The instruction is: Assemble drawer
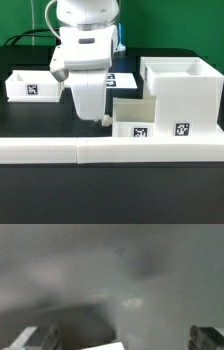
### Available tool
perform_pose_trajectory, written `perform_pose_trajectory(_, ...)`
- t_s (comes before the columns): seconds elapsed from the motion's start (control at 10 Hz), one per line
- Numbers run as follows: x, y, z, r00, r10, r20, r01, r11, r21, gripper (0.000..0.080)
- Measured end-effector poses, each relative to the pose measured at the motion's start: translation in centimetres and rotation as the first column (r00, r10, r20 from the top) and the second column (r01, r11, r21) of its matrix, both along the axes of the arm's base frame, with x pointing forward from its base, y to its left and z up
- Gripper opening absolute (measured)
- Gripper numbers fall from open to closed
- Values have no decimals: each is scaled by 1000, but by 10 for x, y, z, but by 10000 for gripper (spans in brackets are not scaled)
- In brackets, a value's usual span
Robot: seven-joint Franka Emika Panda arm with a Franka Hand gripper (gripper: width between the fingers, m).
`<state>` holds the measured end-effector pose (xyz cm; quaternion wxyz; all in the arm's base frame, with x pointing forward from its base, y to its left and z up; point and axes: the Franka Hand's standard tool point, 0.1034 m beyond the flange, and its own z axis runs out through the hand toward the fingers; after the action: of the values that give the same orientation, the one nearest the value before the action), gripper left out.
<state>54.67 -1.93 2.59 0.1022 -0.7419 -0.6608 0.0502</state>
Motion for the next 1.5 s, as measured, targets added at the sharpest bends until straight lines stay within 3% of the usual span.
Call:
perform_pose_trajectory(0.4,1,5,0,991,-133,-8,133,990,-47,649)
perform_pose_trajectory(0.7,0,5,-1,992,-126,-8,126,991,-45,649)
perform_pose_trajectory(0.8,1,2,-3,999,-32,11,32,999,-36,649)
perform_pose_trajectory(1.1,2,8,1,990,-143,12,143,984,-103,649)
perform_pose_trajectory(1.5,0,6,-1,994,-113,8,113,989,-96,649)
